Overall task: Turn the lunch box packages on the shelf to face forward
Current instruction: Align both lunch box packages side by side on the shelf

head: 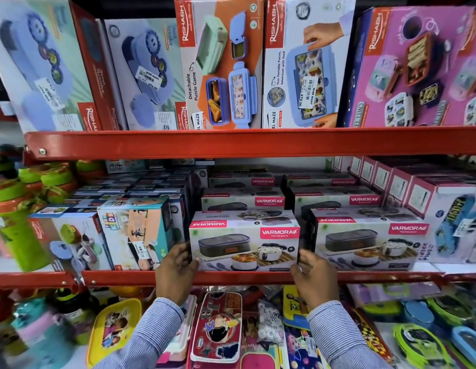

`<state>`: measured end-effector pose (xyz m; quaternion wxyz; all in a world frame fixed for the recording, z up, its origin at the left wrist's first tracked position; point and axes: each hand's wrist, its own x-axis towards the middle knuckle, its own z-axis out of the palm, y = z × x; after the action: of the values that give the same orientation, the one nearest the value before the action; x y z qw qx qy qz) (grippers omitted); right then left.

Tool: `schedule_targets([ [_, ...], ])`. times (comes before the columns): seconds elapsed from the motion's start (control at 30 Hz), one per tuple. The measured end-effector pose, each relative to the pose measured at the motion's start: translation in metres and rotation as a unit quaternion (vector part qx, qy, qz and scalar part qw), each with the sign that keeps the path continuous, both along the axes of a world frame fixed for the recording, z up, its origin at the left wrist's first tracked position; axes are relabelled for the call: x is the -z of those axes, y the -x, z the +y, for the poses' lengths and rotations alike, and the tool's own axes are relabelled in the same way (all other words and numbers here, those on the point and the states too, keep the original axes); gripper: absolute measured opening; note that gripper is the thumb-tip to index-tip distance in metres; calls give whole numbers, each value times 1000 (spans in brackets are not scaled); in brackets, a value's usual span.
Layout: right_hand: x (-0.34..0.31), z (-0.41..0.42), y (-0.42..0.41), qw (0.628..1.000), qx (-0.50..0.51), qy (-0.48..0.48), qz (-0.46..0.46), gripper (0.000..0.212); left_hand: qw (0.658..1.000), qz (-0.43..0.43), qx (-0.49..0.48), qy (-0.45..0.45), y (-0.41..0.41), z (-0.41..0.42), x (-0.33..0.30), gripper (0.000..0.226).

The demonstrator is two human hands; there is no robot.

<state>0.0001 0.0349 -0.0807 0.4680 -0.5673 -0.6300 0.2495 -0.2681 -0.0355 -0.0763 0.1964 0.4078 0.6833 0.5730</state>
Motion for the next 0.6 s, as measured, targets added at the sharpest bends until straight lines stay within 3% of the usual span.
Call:
schedule_targets([
  [0.2, -1, -7, -8, 1000, -10, 4, 11, 50, 999, 36, -23, -10, -9, -13, -6, 51],
  [0.37, 0, -17, -37, 997, 34, -36, 58, 35, 979, 118, -106, -131, -37, -26, -12, 31],
  [0.47, 3, -21, -66, 990, 82, -65, 92, 25, 960, 141, -98, -219, -66, -20, -15, 18],
  [0.6, 4, -15, -113, 972, 176, -108, 111, 20, 961, 122, -29, -248, -132, -11, -20, 11],
])
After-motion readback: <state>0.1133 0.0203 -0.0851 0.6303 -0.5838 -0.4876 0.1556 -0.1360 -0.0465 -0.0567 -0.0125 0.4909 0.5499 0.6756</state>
